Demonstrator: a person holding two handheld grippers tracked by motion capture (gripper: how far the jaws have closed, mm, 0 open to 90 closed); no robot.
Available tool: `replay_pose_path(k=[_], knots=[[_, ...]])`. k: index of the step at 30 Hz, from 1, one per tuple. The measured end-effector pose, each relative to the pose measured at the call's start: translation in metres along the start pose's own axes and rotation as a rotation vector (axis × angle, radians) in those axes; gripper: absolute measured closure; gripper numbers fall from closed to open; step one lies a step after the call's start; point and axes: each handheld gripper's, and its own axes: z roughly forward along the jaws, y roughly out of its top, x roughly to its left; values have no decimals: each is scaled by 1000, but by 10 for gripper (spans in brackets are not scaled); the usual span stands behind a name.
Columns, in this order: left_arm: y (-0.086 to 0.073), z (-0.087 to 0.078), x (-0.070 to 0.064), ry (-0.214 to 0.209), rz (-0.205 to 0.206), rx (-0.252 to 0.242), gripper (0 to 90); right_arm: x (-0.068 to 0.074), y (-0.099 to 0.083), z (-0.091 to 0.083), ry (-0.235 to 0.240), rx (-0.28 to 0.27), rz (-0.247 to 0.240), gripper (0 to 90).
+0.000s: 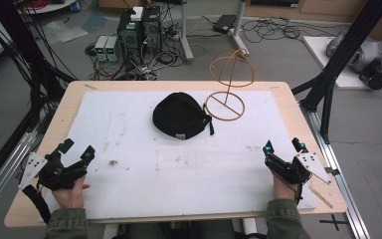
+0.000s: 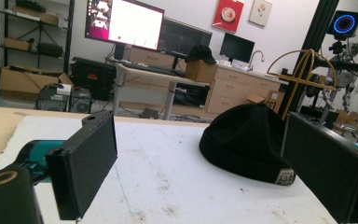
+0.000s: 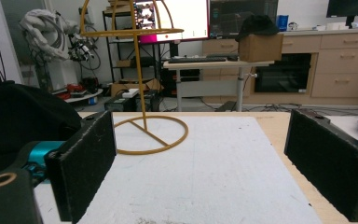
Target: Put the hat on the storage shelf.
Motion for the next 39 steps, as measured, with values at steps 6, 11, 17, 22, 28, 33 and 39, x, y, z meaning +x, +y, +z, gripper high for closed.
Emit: replay_pose_path(k=[6,11,17,22,28,33,39], knots=[[2,1,-2,5,7,7,107,-1,0,0,4,3,-3,83],[4,0,-4,10,14,5,107,0,0,0,7,16,4,83],[6,4,-5,-6,-1,16,107,-1,0,1,9,18,4,83],[11,9,-11,-20,42,44,107,-1,0,2,8,22,-7,83],[15,23,-23,-39,113,75,119,0,0,2,12,21,-10,83],[19,49,-34,-63,145,108,114,4,0,4,23,32,-21,83],[21,72,-46,-89,197,128,113,5,-1,6,25,34,-28,83]])
